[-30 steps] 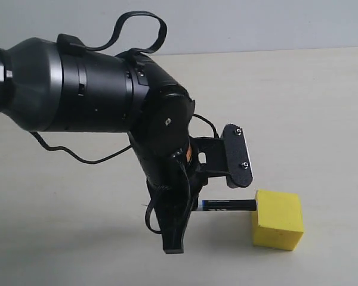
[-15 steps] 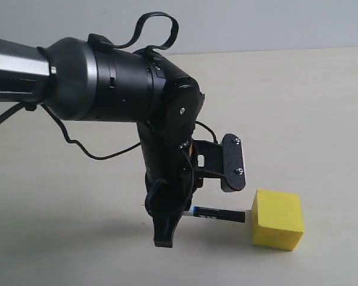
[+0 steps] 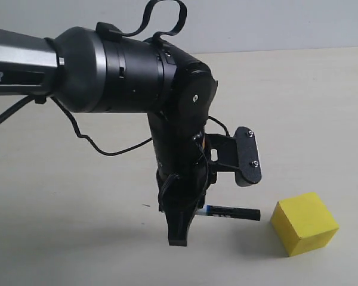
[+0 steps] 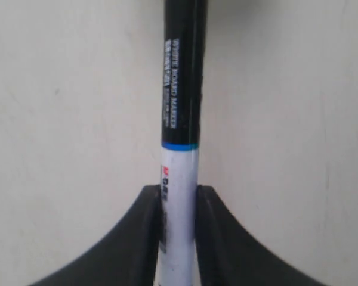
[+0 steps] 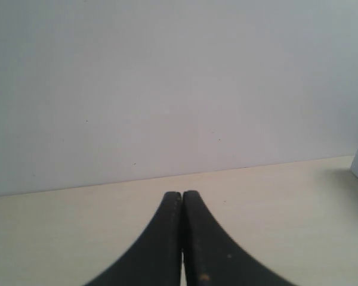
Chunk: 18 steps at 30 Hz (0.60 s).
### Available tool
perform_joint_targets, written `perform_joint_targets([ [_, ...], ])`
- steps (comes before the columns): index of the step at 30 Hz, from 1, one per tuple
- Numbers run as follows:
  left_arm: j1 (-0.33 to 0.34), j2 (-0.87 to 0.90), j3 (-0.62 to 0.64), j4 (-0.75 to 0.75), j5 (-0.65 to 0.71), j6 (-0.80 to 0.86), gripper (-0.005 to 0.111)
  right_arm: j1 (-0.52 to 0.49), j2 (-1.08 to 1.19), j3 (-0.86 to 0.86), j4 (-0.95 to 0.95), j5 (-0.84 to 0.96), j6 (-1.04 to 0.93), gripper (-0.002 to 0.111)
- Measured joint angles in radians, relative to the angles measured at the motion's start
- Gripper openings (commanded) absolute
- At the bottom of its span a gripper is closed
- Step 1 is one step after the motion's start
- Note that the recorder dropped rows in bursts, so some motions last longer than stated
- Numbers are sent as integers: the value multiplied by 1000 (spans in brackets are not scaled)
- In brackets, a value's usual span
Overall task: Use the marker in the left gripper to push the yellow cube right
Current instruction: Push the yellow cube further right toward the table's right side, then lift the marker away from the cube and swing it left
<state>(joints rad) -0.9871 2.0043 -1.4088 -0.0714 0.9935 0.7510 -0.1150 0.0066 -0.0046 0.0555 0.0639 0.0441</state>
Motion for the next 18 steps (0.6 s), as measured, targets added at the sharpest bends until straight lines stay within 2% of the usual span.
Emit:
perform_joint_targets([
  [3, -7, 0, 17, 7, -14, -36, 0, 0, 0, 0, 0, 0, 0, 0],
  [13, -41, 2, 19, 6, -218, -115, 0, 0, 0, 0, 0, 0, 0, 0],
  [18, -43, 2, 19, 6, -208, -120, 0, 0, 0, 0, 0, 0, 0, 0],
])
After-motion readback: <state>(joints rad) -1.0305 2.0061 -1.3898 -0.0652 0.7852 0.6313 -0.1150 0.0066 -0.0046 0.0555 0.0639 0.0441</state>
